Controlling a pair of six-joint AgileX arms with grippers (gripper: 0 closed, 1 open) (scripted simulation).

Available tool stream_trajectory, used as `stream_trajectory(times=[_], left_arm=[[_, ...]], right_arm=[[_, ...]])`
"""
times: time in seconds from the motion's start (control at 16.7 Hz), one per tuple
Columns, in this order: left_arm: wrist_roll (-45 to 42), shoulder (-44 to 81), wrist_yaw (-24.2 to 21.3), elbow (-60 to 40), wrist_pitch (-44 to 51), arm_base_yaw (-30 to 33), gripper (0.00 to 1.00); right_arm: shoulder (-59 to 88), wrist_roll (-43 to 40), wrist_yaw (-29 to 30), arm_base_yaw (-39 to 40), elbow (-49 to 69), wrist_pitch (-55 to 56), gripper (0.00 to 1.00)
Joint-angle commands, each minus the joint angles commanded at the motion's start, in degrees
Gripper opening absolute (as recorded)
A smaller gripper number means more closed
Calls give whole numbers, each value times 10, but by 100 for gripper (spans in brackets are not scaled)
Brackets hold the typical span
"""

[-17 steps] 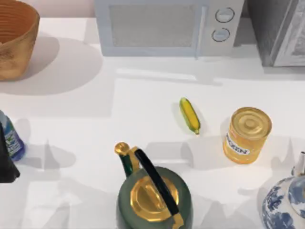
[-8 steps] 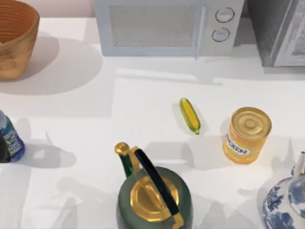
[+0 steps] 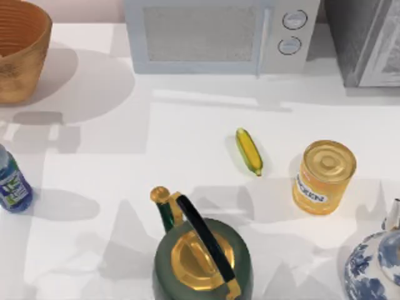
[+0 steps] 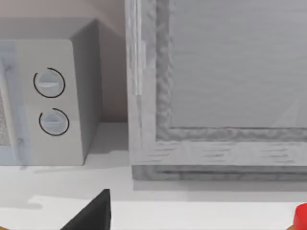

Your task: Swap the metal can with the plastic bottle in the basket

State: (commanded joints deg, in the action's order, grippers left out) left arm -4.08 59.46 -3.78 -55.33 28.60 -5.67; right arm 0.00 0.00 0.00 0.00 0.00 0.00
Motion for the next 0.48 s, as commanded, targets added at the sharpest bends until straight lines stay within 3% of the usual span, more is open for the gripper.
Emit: stream_trajectory(times=[0.48], left_arm=[[-40, 458, -21, -453, 215, -35, 100]], right_arm=[[0, 0, 0, 0, 0, 0, 100]])
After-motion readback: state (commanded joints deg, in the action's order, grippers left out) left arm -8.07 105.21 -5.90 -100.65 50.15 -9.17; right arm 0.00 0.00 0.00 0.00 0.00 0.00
